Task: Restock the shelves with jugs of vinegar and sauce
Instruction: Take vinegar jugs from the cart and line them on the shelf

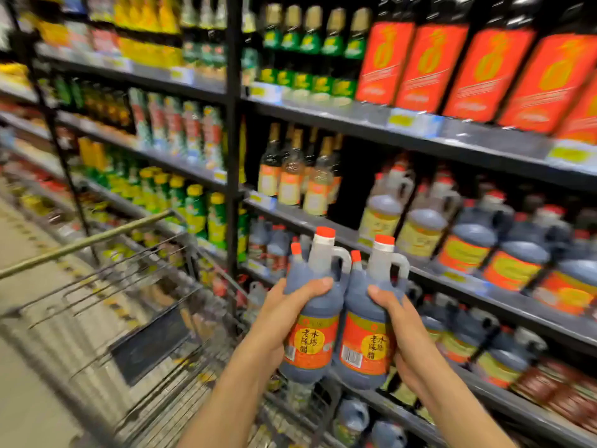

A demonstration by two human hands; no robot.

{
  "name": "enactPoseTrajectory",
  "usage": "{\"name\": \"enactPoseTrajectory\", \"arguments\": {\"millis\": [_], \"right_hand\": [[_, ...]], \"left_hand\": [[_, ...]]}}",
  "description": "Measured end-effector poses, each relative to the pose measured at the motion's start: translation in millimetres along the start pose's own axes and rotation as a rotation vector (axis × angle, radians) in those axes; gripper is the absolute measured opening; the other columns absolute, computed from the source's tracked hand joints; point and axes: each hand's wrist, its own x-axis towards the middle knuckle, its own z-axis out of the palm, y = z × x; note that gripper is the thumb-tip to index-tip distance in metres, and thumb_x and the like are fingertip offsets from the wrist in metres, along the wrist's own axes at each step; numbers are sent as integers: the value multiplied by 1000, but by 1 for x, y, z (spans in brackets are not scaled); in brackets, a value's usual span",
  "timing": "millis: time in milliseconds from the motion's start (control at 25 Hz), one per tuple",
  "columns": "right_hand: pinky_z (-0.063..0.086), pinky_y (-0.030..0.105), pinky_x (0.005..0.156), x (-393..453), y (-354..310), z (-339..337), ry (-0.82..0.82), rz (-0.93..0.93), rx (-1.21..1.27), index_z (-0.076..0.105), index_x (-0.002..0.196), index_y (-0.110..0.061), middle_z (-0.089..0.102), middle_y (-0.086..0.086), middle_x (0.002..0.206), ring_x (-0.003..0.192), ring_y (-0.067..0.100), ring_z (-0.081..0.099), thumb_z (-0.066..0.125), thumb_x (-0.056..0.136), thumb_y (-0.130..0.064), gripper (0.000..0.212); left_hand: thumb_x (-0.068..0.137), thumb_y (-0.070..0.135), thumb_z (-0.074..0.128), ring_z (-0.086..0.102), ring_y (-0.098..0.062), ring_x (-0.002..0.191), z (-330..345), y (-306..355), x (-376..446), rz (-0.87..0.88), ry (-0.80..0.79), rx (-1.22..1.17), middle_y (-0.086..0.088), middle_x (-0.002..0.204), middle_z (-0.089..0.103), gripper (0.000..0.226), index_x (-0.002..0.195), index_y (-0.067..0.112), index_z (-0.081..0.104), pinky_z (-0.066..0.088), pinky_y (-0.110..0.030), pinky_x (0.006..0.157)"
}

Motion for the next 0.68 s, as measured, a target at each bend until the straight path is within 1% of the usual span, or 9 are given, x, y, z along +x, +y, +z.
{"name": "enactPoseTrajectory", "arguments": {"millis": [40, 120, 240, 320, 400, 520, 640, 680], "right_hand": [[63, 36, 67, -17, -19, -22, 53, -39, -8, 65, 132, -24, 78, 9, 115, 97, 34, 77, 83, 78, -39, 59], [63, 38, 69, -46, -45, -65, 147, -80, -16, 66, 131, -26, 78, 8, 116, 99, 34, 77, 80, 79, -44, 57], [63, 39, 70, -88, -72, -127, 294, -127, -4, 67, 129, -28, 78, 8, 115, 99, 35, 77, 79, 77, -46, 56], [63, 36, 67, -112, -82, -166, 375, -158, 0, 69, 127, -29, 79, 7, 114, 97, 34, 78, 79, 76, -47, 54], [64, 36, 67, -133, -88, -207, 440, -173, 3, 69, 127, -30, 79, 7, 115, 97, 34, 77, 81, 76, -48, 55], [64, 40, 69, -161, -94, -275, 540, -158, 17, 66, 129, -27, 78, 11, 114, 98, 37, 77, 85, 77, -47, 58], [64, 40, 67, -180, -106, -349, 606, -136, 9, 67, 127, -26, 79, 11, 110, 94, 37, 78, 82, 72, -48, 61], [64, 40, 66, -185, -110, -373, 617, -121, 4, 67, 126, -27, 79, 11, 109, 93, 37, 78, 81, 71, -48, 61]], "left_hand": [[64, 41, 90, 78, -35, 92, 28, 4, -3, -20, -80, 10, -13, 107, 79, 53, 112, 22, 77, 63, -40, 71], [61, 44, 90, 77, -37, 92, 78, 6, -7, -52, -202, 43, -14, 106, 79, 55, 109, 21, 78, 63, -43, 74], [63, 42, 92, 77, -37, 94, 154, -5, -12, -111, -356, 73, -14, 107, 79, 59, 114, 20, 76, 62, -49, 83], [64, 41, 92, 78, -35, 92, 200, -18, -16, -158, -433, 77, -12, 106, 79, 59, 117, 20, 75, 63, -43, 78], [64, 41, 89, 78, -34, 90, 246, -35, -19, -206, -495, 86, -13, 104, 80, 58, 116, 19, 76, 63, -40, 74], [64, 38, 92, 77, -36, 93, 319, -68, -24, -271, -568, 119, -15, 104, 79, 60, 117, 15, 76, 63, -44, 80], [63, 39, 93, 77, -35, 93, 393, -100, -27, -331, -620, 146, -14, 105, 79, 61, 117, 16, 76, 63, -41, 76], [64, 40, 90, 77, -35, 94, 417, -109, -27, -358, -622, 151, -15, 105, 79, 60, 117, 15, 76, 63, -43, 79]]}}
